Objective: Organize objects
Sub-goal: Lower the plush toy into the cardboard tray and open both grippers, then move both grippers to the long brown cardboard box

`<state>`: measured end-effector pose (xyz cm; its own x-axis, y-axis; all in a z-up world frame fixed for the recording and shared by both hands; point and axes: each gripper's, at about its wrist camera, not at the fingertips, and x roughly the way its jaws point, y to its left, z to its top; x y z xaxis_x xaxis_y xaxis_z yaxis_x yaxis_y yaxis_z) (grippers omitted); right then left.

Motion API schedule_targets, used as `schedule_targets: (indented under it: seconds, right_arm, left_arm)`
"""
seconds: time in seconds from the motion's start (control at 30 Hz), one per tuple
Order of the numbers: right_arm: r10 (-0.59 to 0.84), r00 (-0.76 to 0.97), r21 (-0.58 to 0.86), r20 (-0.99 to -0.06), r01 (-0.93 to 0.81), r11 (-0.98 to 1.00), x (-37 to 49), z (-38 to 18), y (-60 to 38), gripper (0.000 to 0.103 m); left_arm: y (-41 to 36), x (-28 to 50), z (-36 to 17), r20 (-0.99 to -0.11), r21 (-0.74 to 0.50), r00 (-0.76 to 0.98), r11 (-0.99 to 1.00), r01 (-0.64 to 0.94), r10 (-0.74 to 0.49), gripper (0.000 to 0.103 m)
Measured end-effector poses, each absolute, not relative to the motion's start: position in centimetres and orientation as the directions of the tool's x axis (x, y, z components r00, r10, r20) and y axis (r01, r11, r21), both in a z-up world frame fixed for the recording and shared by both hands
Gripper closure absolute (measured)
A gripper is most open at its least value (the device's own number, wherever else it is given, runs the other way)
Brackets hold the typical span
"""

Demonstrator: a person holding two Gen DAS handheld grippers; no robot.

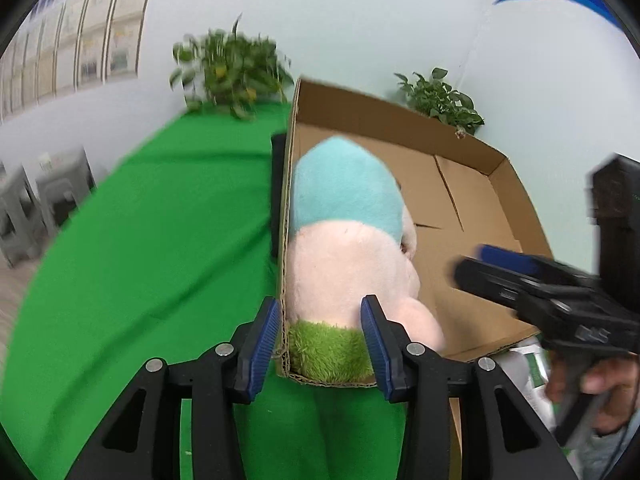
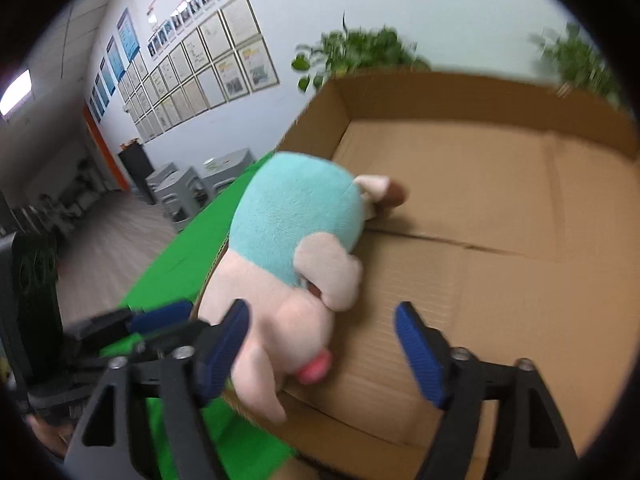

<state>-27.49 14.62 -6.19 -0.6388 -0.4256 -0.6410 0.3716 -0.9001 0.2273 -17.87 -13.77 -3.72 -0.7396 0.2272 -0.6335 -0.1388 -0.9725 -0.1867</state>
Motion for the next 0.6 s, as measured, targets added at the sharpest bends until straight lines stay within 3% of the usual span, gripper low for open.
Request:
schedule_targets:
  seconds: [0.03,0.1,0.17,0.2,0.43,0.6]
  right_arm:
    - [-0.398,-0.671,0.193,-0.626,0.362,-0.912,-26.3,-5.7,15.2,0.019]
    - [-0.319,-0.743,0.122,-0.588,0.308,-0.943,-23.6,-5.0,16.8,0.017]
    - [-0.228,-0.808,0.070,-0.544,0.227,-0.971,-20.6,-4.9,18.4,0.006]
    - [-0.198,-0.827,0.056,-0.527,0.199,-0.978,-19.3,-5.1,19.0,0.002]
    - [-0.095,-0.868,0.010,-0.486,0.104,-0.995,-12.9,-5.6,22.2,0.000]
    - [-0.099,-0.887,0.018,-0.450,0.102,-0.995,-9.6,-4.5,23.7,0.001]
  left_arm:
    - [-13.1,-17.1,-3.0,-0.617,-0.132,-0.768,-0.984,-0.117,0.174,0.054]
    - [-12.1,-15.5,-1.7,-0.570,-0.074,-0.814,-0.994,-0.082,0.110,0.024]
    - [-10.9,-13.7,-0.4,-0.512,-0.074,-0.853,-0.995,-0.072,0.100,0.006]
    - [-10.2,-12.8,0.1,-0.488,-0.079,-0.866,-0.994,-0.080,0.108,0.002]
    - [-4.2,-8.1,2.7,-0.445,-0.057,-0.878,-0.984,-0.166,0.174,0.001]
    - [-2.1,-4.9,3.9,-0.425,-0.077,-0.883,-0.980,-0.183,0.198,0.001]
